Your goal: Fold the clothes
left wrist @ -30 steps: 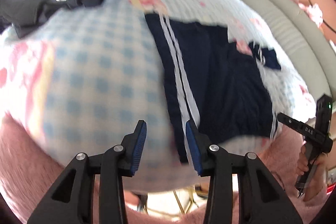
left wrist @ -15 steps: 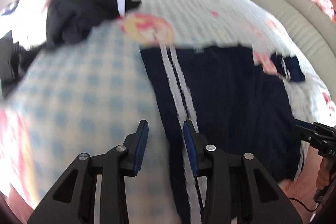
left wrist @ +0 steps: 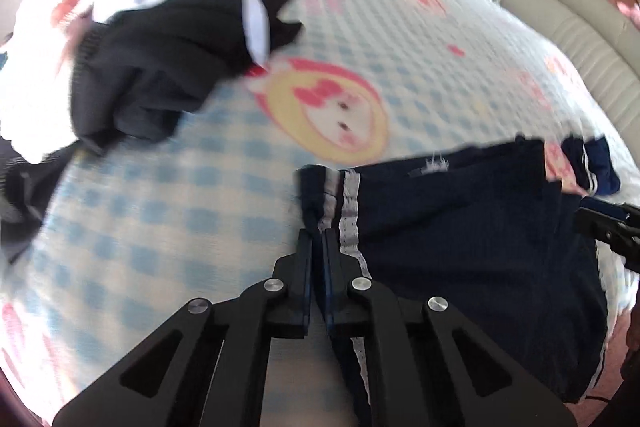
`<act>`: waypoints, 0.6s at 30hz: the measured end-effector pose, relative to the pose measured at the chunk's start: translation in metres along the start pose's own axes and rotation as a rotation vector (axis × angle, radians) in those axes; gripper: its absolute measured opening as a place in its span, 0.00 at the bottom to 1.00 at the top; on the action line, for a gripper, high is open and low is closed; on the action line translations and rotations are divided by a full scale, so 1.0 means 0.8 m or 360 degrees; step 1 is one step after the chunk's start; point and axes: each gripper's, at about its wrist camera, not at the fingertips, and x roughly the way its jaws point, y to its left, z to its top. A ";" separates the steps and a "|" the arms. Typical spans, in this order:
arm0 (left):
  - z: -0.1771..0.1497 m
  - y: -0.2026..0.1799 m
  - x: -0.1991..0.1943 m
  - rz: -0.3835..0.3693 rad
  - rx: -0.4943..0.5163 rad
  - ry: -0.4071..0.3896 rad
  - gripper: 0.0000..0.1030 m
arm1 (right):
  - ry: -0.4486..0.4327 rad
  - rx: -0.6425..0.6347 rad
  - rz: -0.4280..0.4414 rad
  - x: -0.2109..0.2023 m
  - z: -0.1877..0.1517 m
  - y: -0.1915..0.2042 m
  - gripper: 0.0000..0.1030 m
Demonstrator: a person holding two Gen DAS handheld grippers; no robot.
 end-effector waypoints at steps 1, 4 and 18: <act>0.002 0.009 -0.001 0.0026 -0.0030 -0.0015 0.04 | -0.0003 0.0023 0.0013 0.003 0.004 -0.003 0.50; 0.008 0.030 -0.001 0.0008 -0.0080 -0.0034 0.05 | 0.0000 0.0031 -0.0028 0.020 0.017 -0.007 0.50; 0.031 0.009 0.008 -0.0017 0.0013 -0.0056 0.06 | -0.0017 -0.0108 0.0049 0.055 0.047 0.015 0.49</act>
